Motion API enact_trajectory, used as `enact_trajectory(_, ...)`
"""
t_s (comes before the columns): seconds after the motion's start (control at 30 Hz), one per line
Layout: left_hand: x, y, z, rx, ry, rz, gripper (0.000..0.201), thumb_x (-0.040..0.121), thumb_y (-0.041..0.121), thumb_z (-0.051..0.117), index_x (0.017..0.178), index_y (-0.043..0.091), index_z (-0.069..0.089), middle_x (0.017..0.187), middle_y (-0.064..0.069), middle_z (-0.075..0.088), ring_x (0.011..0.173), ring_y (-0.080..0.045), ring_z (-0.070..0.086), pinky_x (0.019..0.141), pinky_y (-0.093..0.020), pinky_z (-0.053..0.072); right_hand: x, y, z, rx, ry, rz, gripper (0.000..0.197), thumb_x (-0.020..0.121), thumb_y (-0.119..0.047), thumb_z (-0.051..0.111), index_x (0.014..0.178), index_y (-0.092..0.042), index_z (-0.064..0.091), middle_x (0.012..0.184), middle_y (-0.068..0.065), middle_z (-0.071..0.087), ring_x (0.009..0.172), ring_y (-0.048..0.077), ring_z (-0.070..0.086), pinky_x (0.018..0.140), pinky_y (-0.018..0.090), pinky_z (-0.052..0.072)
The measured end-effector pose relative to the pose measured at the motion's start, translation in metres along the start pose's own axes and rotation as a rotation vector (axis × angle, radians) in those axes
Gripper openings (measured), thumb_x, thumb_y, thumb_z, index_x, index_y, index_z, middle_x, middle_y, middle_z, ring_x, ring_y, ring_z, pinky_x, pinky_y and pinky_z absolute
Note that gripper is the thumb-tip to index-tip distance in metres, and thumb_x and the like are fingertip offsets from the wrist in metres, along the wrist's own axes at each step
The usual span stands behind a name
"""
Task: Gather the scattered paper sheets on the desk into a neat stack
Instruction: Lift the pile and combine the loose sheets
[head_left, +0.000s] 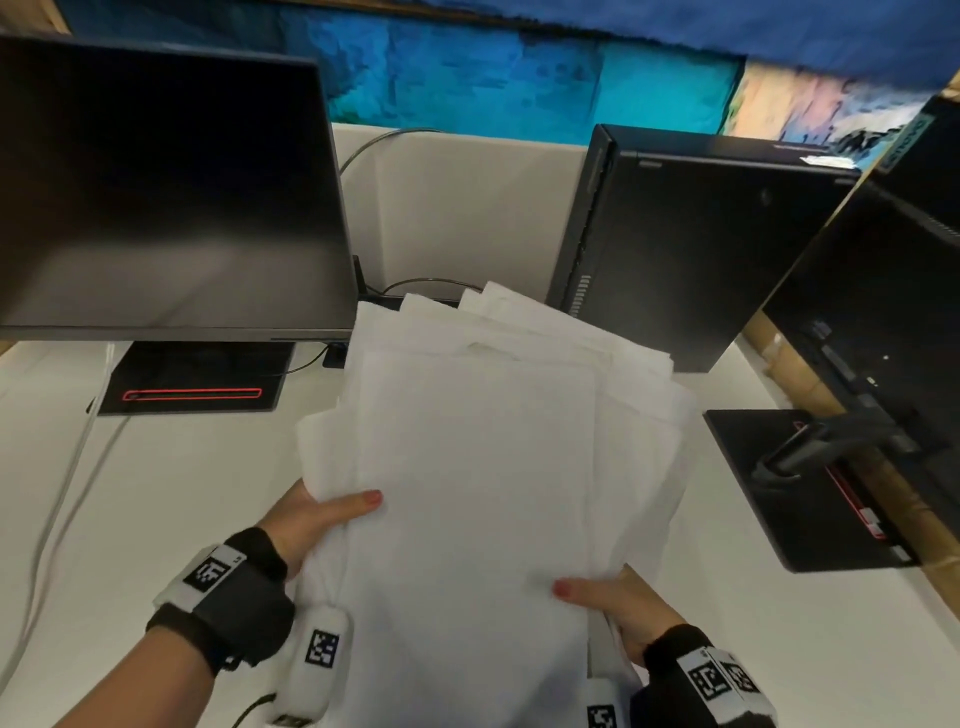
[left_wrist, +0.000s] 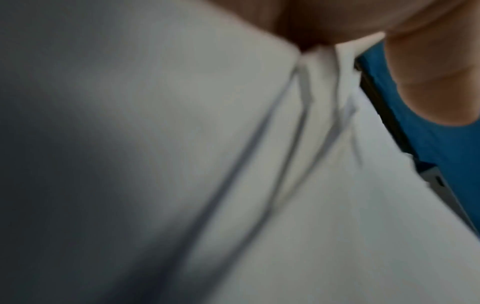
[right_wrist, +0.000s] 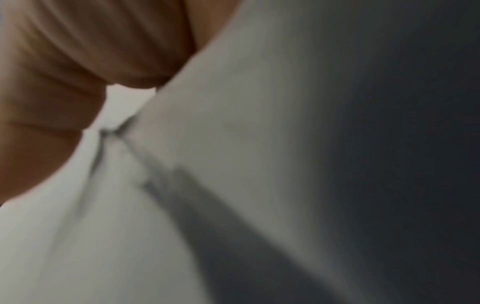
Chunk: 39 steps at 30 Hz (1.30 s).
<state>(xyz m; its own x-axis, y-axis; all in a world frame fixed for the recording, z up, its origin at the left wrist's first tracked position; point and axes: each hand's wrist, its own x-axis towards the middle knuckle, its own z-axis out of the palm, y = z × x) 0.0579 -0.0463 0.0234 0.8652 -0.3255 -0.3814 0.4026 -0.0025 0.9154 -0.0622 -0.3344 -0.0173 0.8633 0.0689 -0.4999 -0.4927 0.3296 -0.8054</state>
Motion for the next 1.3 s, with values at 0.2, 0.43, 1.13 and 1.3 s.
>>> enact_trajectory(0.2,0.003,0.009,0.001,-0.039,-0.032,0.058,0.098,0.003,0.042,0.09,0.094,0.014,0.065,0.077,0.001,0.077,0.072,-0.014,0.072,0.06,-0.024,0.057,0.007,-0.032,-0.004,0.104,0.078,-0.19,0.095,0.011,-0.036,0.094,0.097,-0.008,0.065,0.082,0.008,0.077,0.075,0.019,0.073,0.061,0.026,0.058)
enact_trajectory(0.43,0.003,0.014,0.015,-0.009,-0.148,0.055,0.092,0.006,0.034,0.092,0.091,0.009,0.066,0.077,-0.005,0.077,0.071,-0.017,0.073,0.056,-0.026,0.056,0.015,-0.064,0.01,0.125,0.044,-0.306,0.092,0.013,-0.033,0.094,0.097,-0.012,0.064,0.083,0.005,0.077,0.076,0.018,0.072,0.06,0.028,0.058)
enact_trajectory(1.13,-0.002,-0.009,-0.003,-0.227,0.176,0.099,0.044,0.053,0.016,0.084,0.093,0.015,0.064,0.078,-0.004,0.075,0.069,-0.017,0.072,0.054,-0.024,0.056,0.022,-0.002,0.022,-0.03,0.102,-0.155,0.054,0.051,-0.018,0.088,0.098,-0.003,0.068,0.088,0.011,0.076,0.083,0.022,0.072,0.066,0.025,0.056)
enact_trajectory(1.3,-0.012,-0.031,0.0,-0.115,0.105,-0.042,0.101,0.004,0.042,0.091,0.096,0.009,0.066,0.082,-0.009,0.077,0.081,-0.029,0.069,0.069,-0.036,0.055,0.02,0.008,0.022,0.016,0.191,-0.145,0.07,0.038,-0.031,0.092,0.095,0.001,0.067,0.084,0.016,0.074,0.08,0.026,0.072,0.065,0.027,0.057)
